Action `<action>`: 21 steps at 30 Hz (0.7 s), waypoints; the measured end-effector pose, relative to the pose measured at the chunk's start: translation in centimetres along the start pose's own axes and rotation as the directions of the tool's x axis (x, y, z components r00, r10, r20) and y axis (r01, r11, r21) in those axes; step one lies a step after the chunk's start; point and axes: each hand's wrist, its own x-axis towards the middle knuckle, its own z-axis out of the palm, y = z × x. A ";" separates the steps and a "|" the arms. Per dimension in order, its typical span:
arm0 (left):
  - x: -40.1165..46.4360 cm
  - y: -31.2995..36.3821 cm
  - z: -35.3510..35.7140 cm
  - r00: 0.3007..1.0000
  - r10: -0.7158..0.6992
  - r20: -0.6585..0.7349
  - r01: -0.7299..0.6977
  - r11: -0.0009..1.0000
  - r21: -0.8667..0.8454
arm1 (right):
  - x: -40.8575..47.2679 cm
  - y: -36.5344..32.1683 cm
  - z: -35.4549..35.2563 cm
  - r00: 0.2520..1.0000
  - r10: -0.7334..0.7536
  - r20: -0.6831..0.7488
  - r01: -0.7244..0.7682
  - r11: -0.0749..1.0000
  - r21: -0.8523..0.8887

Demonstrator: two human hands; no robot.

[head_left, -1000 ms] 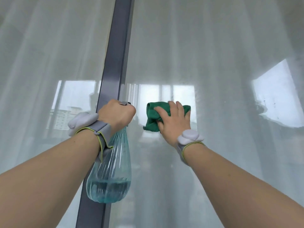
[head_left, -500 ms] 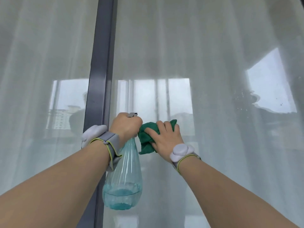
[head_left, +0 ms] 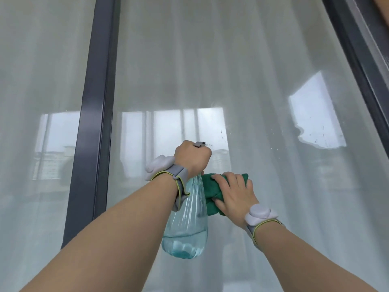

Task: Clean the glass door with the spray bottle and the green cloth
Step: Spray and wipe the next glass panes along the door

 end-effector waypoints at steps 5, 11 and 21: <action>1.4 -1.3 1.2 0.999 -0.046 -0.001 0.046 0.999 0.024 | 0.6 -0.9 1.4 0.998 -0.045 -0.039 0.045 0.999 0.000; 2.5 -1.4 -0.9 0.986 0.040 -0.159 -0.036 0.999 0.028 | 8.9 -1.2 -0.3 0.995 0.049 -0.085 -0.046 0.998 0.033; 7.8 -0.7 -3.1 0.995 0.055 -0.087 -0.052 0.998 0.030 | 18.3 5.4 -1.4 0.870 0.392 -0.298 -0.400 0.916 0.037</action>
